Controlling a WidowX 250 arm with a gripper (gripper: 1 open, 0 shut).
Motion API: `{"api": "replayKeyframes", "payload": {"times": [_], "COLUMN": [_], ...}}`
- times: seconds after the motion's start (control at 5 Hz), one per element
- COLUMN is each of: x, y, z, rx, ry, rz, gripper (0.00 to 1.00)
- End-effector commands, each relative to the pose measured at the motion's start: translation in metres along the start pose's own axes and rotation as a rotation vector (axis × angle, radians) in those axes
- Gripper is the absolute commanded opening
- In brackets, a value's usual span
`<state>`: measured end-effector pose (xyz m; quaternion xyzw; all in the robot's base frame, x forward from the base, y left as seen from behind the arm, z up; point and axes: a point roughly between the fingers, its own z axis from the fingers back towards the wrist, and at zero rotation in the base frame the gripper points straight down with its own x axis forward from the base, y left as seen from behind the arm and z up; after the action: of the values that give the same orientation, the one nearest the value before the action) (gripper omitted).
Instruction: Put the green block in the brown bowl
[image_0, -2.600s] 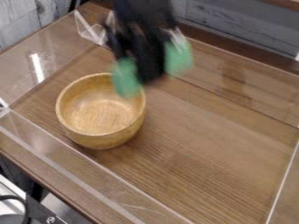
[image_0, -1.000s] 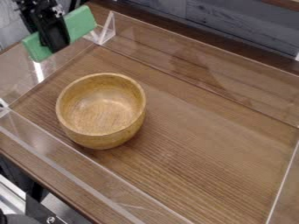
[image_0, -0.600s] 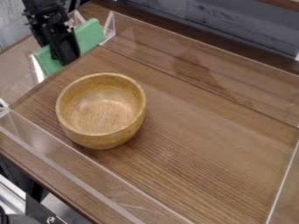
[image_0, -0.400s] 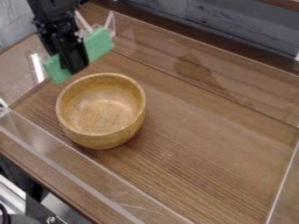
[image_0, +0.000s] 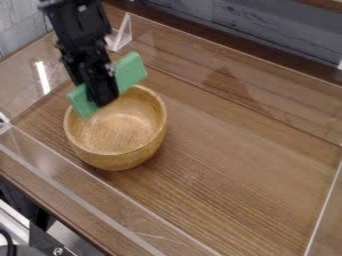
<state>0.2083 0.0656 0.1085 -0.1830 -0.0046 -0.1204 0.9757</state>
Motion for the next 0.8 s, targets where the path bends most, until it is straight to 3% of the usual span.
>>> {"api": "replayKeyframes", "payload": {"times": [0.0, 0.2, 0.6], "x": [0.005, 0.007, 0.011], "y": [-0.007, -0.012, -0.013], "z": [-0.008, -0.018, -0.022], "rx": [0.044, 0.056, 0.045], "ry": [-0.018, -0.015, -0.007], "rz": [-0.030, -0.038, -0.029], "gripper": [0.00, 0.00, 0.00]}}
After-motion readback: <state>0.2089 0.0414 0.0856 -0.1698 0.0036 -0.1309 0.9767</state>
